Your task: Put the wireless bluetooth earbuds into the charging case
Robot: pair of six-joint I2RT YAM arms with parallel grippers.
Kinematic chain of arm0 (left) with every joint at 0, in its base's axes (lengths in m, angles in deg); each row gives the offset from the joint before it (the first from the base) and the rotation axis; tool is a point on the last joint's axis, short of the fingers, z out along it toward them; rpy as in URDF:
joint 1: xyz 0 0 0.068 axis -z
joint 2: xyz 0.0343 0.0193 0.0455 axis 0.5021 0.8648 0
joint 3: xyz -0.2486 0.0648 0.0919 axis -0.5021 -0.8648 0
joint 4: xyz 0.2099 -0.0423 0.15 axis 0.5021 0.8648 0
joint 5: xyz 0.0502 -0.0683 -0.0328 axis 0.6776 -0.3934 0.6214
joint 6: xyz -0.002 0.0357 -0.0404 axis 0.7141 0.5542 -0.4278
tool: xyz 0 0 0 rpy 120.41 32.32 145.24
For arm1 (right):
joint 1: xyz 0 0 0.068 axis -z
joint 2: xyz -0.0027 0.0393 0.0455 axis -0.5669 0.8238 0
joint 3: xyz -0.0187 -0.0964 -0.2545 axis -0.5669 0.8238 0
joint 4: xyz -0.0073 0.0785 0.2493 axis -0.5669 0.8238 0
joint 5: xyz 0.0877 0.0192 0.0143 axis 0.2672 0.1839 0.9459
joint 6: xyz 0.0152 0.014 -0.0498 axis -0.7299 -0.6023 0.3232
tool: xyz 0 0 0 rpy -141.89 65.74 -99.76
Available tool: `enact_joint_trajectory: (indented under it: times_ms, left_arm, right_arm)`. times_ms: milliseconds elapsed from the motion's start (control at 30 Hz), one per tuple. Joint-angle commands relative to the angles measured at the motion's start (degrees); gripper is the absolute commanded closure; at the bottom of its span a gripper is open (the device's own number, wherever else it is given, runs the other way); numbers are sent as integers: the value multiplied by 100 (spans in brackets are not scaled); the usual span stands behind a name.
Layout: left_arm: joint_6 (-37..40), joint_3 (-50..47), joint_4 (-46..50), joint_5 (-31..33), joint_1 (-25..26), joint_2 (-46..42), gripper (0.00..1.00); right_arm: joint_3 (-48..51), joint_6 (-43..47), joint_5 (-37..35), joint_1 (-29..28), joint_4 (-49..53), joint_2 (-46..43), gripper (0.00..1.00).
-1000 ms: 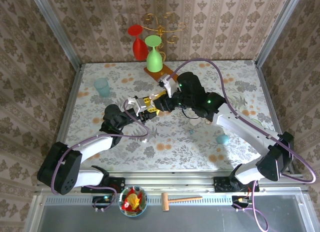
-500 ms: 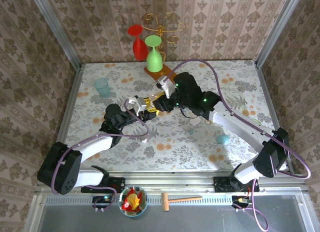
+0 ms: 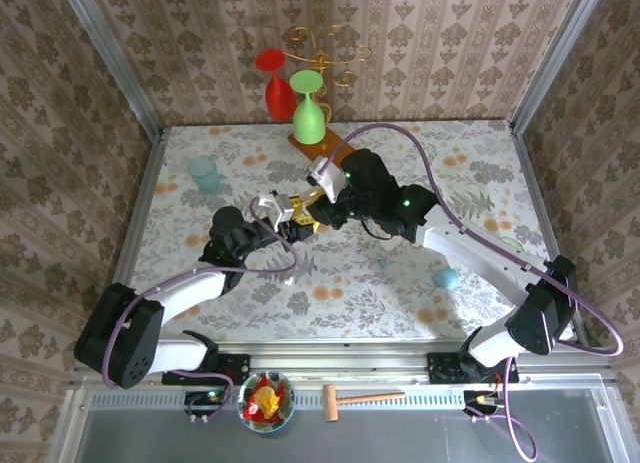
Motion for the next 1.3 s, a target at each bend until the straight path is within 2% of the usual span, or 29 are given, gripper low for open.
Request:
enact_joint_trajectory:
  times_ms: [0,500,533,667,833,1067,1267]
  left_arm:
    - [-128,247,-99,79,6,-113,95]
    - [-23,120,-45,154,-71,38,95]
    - [-4,87,-45,358,-113,49,95]
    - [24,-76,-45,443,-319,71,96]
    - [313,-230,229,872,-381,-55,96]
    - [485,-272,369,1141,-381,-149,96]
    - [456,-311,325,1207,-381,-171,96]
  right_arm:
    - [-88,168,-246,-96,426,-2,79]
    - [620,-270,-774,55,-286,-909,82]
    - [733,-365,-790,99,-306,-985,82]
    - [1243,-757,-746,368,-403,-1311,82]
    - [2091,-1145,-697,698,-402,-1562,82]
    - [3129,-1665,-642,810,-904,-903,82]
    - [3364,-1951,-520,811,-1537,283,82]
